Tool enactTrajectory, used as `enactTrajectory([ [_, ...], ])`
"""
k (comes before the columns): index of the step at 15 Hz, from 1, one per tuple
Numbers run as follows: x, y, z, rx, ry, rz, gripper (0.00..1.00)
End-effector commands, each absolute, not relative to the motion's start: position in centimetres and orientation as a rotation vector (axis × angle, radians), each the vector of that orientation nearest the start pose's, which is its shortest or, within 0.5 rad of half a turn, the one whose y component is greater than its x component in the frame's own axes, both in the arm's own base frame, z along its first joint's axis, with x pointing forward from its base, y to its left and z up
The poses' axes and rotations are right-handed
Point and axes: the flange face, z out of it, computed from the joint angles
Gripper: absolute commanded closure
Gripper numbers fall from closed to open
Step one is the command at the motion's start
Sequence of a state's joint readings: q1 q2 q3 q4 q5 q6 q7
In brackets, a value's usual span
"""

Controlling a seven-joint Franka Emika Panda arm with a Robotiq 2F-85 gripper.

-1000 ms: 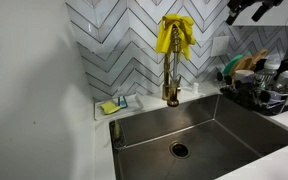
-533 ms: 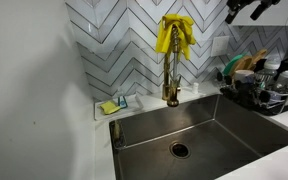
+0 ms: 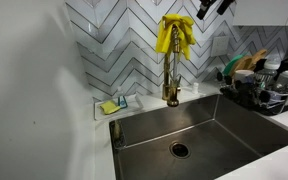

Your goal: Hang the gloves under the tap

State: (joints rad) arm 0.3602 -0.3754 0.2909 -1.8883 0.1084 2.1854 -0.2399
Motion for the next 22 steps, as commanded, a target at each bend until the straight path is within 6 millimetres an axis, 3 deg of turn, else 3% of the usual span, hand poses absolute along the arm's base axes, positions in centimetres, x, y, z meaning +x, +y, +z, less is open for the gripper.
enactTrajectory([
  [1, 36.3, 35.2, 73.2, -2.452, -1.409, -1.008, 0.0],
  [5, 37.5, 37.7, 73.1, -2.33, -1.575, -1.111, 0.0],
  [6, 36.7, 36.5, 73.3, -2.387, -1.492, -1.074, 0.0],
  [14, 37.7, 37.5, 73.0, -2.343, -1.548, -1.098, 0.0],
  [22, 39.0, 38.8, 72.8, -2.273, -1.491, -1.253, 0.0],
])
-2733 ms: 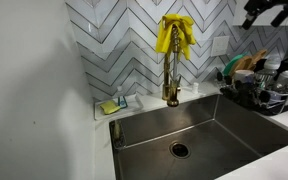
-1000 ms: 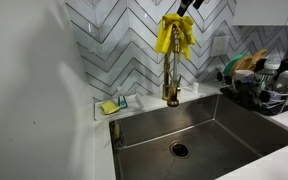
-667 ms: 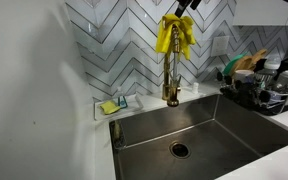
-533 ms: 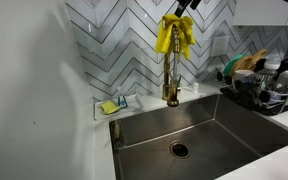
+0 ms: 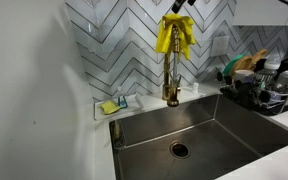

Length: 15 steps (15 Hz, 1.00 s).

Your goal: Hang the gloves under the tap

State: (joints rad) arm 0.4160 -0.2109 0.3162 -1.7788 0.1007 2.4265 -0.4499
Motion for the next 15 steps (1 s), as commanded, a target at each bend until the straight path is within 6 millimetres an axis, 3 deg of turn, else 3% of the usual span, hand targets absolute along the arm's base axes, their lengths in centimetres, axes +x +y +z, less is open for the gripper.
enactTrajectory([
  [1, 39.2, 39.0, 72.6, -2.264, -1.49, -1.263, 0.0],
  [8, 40.6, 41.2, 70.5, -2.228, -1.526, -1.284, 0.0],
  [10, 41.1, 41.3, 70.1, -2.227, -1.534, -1.306, 0.14],
  [11, 41.3, 41.3, 70.0, -2.227, -1.538, -1.318, 0.3],
  [12, 41.5, 41.3, 69.9, -2.228, -1.54, -1.327, 0.3],
  [15, 41.7, 41.4, 69.8, -2.221, -1.549, -1.351, 0.55],
])
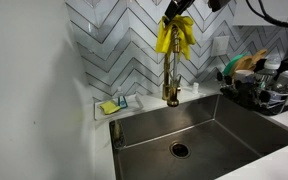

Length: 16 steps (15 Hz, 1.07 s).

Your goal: Hang the gloves under the tap

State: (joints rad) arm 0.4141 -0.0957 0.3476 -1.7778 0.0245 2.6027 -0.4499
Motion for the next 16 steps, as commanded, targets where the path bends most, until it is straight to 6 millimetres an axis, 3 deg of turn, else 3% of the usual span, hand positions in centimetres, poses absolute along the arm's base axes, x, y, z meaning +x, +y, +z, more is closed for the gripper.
enactTrajectory([
  [1, 41.7, 41.4, 69.8, -2.22, -1.551, -1.357, 0.63],
  [6, 41.7, 41.1, 70.0, -2.219, -1.551, -1.381, 1.0],
  [16, 41.8, 38.9, 74.4, -2.224, -1.52, -1.507, 0.99],
])
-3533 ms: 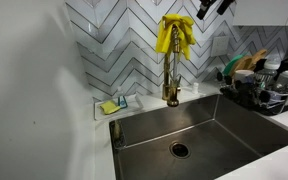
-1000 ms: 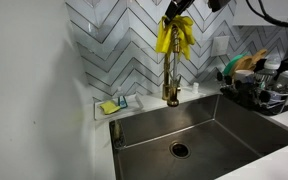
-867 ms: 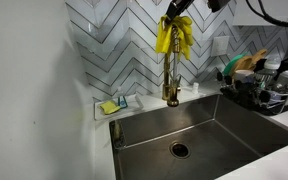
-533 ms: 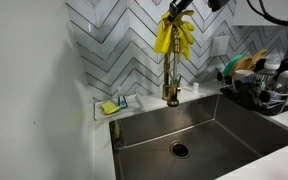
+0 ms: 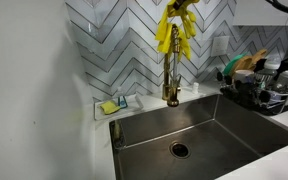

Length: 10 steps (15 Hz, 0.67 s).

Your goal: Hang the gloves under the tap

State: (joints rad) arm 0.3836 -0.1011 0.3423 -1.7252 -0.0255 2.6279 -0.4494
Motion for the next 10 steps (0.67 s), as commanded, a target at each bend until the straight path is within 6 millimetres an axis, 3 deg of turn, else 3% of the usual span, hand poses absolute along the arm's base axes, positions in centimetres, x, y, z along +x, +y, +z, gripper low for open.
enactTrajectory([
  [1, 41.6, 38.7, 74.9, -2.223, -1.522, -1.516, 0.99],
  [10, 38.6, 34.7, 80.5, -2.29, -1.528, -1.649, 0.99],
])
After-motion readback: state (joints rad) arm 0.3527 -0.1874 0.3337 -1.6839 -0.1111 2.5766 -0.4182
